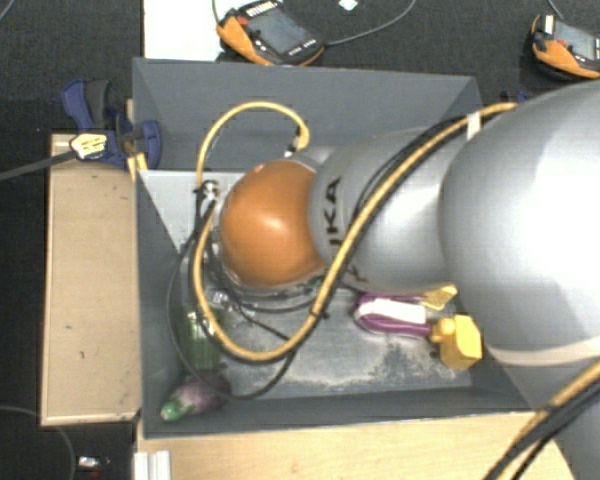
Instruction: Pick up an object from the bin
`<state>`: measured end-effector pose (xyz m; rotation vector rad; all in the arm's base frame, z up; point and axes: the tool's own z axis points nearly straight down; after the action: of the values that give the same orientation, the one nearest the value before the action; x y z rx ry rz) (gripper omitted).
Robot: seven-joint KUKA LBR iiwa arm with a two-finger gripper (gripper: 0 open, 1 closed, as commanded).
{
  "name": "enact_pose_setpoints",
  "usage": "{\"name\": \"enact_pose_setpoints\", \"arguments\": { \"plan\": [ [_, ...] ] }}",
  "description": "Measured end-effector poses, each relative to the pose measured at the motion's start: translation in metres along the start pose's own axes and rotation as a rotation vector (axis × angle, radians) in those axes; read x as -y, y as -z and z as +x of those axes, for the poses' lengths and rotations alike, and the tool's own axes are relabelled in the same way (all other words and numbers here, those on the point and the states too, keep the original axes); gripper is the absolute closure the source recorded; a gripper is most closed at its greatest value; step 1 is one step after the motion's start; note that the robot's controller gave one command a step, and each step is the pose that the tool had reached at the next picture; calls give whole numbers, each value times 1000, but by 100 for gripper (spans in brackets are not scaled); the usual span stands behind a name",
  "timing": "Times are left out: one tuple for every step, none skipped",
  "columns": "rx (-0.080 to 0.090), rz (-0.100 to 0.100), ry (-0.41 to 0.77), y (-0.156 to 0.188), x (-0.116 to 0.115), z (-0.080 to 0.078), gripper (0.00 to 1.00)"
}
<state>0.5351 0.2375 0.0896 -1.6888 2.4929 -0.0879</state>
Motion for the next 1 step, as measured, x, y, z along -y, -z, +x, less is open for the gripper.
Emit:
{"name": "enact_pose_setpoints", "arguments": {
  "plan": [
    [0, 0, -1, 0, 0, 0, 100]
  ]
}}
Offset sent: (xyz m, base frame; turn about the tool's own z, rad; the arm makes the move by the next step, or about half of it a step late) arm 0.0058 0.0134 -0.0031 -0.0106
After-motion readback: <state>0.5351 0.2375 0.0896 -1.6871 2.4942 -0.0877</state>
